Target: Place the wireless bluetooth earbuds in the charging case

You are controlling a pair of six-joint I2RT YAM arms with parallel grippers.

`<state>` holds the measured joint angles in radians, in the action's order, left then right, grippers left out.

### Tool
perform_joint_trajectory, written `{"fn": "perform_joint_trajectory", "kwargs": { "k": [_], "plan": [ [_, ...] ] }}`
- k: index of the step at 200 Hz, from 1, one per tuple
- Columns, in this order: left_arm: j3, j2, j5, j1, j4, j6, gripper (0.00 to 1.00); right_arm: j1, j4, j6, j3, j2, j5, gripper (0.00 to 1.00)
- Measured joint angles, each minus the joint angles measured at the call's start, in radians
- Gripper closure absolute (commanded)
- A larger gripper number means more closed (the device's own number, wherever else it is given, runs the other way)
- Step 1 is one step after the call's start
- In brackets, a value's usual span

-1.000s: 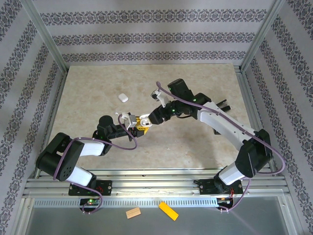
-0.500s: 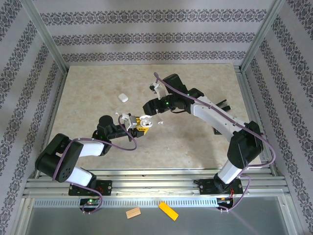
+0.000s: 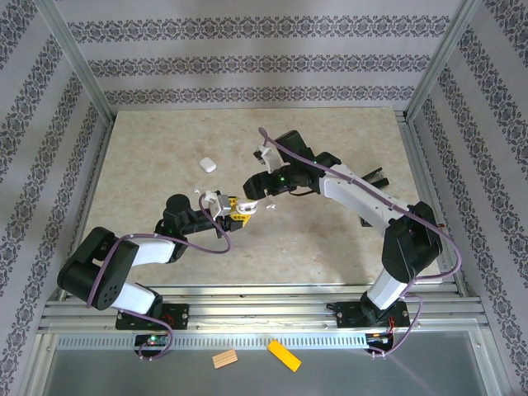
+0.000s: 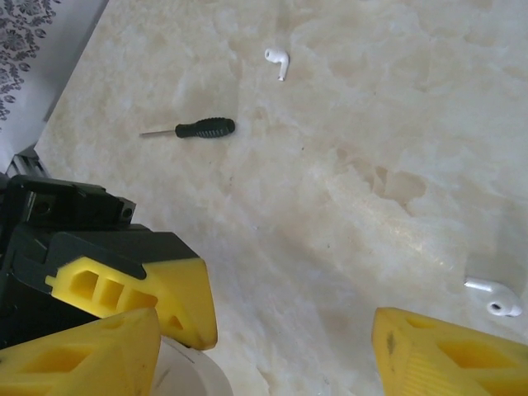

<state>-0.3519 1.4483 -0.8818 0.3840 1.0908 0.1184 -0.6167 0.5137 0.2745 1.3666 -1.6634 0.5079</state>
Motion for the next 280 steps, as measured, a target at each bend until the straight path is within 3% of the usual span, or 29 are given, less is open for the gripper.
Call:
{"fn": "perform_joint_trajectory", "kwargs": {
  "k": [32, 64, 105, 153, 198, 228, 251, 280],
  "plan": [
    [0.0, 0.006, 0.023, 0.0, 0.031, -0.03, 0.72, 0.035, -0.167, 0.139, -0.13, 0.062, 0.109, 0.32],
    [0.0, 0.027, 0.038, 0.0, 0.102, -0.075, 0.72, 0.08, -0.475, 0.42, -0.331, 0.144, 0.233, 0.33],
    [-0.007, 0.032, 0.049, 0.0, 0.161, -0.107, 0.71, 0.082, -0.74, 0.693, -0.449, 0.18, 0.301, 0.39],
    [-0.032, 0.032, 0.082, 0.0, 0.175, -0.109, 0.71, 0.068, -0.887, 0.83, -0.495, 0.179, 0.336, 0.44],
    [-0.056, 0.053, 0.101, 0.0, 0.188, -0.108, 0.71, 0.056, -1.044, 0.935, -0.535, 0.137, 0.362, 0.67],
    [-0.056, 0.06, 0.105, 0.0, 0.191, -0.108, 0.7, 0.056, -1.085, 0.967, -0.545, 0.128, 0.366, 0.73],
    [-0.056, 0.06, 0.108, 0.0, 0.197, -0.108, 0.62, 0.057, -1.096, 0.977, -0.545, 0.126, 0.366, 0.76],
    [-0.053, 0.06, 0.112, 0.0, 0.198, -0.1, 0.27, 0.062, -1.087, 0.96, -0.545, 0.123, 0.364, 0.77]
  ]
}}
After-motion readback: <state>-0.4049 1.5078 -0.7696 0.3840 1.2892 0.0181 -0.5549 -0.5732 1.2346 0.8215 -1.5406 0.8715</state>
